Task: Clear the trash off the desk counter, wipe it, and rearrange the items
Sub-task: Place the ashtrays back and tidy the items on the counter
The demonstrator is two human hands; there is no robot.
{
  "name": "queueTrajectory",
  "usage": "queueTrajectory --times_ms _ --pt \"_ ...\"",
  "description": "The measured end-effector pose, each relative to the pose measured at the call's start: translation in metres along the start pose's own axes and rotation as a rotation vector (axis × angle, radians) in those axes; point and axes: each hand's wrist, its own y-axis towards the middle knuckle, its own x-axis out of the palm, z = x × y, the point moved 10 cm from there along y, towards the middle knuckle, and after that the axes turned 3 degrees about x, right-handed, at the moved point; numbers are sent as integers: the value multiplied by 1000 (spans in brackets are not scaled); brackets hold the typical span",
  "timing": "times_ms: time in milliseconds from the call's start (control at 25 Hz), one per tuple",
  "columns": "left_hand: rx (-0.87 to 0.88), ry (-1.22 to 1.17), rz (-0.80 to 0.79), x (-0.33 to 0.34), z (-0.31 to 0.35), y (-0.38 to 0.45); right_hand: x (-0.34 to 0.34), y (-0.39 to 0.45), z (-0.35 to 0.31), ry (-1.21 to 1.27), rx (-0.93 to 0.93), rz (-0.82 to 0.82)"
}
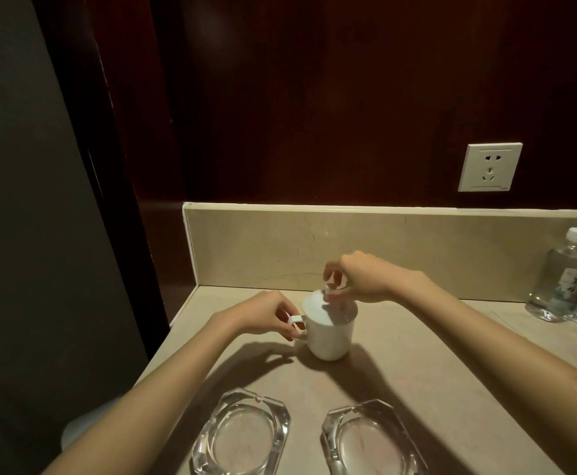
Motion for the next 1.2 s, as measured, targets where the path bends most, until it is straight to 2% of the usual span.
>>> queueTrajectory --times_ms 200,320,480,560,680,1000,1200 --pt "-1 12 -23 1 -1 2 38 -28 47 203 155 -194" --pt "1 21 -31 3 3 6 67 -38 58 286 173 -216" --pt "21 2 -63 11 11 16 83 -40 57 458 151 -90" --pt "32 -3 -68 15 16 23 83 -43 67 560 189 10" --pt "57 -20 -93 23 25 35 86 -52 91 586 264 105" --pt "152 -102 -193 63 83 85 77 -97 160 577 367 169" --pt "194 -58 -219 96 131 130 66 -131 222 531 429 189"
